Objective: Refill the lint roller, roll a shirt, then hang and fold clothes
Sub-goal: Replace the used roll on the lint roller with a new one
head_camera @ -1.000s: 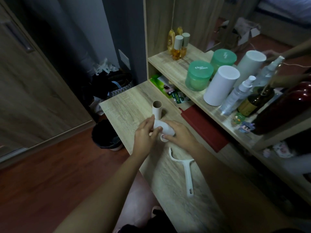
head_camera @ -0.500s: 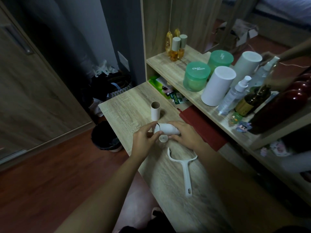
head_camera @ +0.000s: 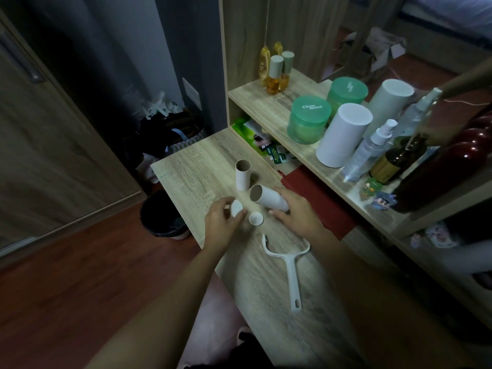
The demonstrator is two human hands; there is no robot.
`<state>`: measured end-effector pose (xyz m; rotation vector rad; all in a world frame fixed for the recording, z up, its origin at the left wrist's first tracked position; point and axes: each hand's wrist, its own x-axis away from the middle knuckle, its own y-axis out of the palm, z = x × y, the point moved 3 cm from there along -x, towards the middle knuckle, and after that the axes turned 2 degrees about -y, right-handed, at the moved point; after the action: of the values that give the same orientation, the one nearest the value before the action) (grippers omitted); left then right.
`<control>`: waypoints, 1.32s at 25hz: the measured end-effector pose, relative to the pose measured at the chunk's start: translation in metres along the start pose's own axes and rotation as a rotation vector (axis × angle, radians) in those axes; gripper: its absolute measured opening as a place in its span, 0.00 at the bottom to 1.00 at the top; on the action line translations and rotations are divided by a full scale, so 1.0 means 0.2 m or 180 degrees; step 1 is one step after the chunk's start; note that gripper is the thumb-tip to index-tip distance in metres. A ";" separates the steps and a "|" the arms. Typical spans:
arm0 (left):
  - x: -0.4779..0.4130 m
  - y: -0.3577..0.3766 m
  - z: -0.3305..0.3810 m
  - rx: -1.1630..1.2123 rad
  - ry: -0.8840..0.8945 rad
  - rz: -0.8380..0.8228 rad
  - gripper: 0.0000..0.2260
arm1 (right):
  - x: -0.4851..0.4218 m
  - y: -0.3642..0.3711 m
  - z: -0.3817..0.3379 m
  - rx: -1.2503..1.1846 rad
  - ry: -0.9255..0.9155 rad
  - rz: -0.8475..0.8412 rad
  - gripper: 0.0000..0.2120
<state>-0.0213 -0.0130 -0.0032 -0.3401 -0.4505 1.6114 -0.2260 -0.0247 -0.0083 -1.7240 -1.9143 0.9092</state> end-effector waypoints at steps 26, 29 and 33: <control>-0.88 -1.07 -0.91 -0.0888 -0.0502 0.0238 0.27 | -0.72 1.22 -0.89 -0.0590 0.0325 0.0013 0.22; -1.09 -1.25 -1.25 -0.1059 -0.0740 0.0014 0.27 | -0.83 1.64 -0.89 -0.0593 0.0662 -0.0407 0.25; -1.56 -1.23 -1.98 -0.1271 -0.1055 -0.0160 0.25 | -1.09 2.39 -0.47 -0.0543 0.1368 -0.0969 0.30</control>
<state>0.4116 -0.2747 -0.2469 -0.3568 -1.0333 1.5277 0.2131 -0.2087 -0.2490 -1.5046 -1.9203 0.2449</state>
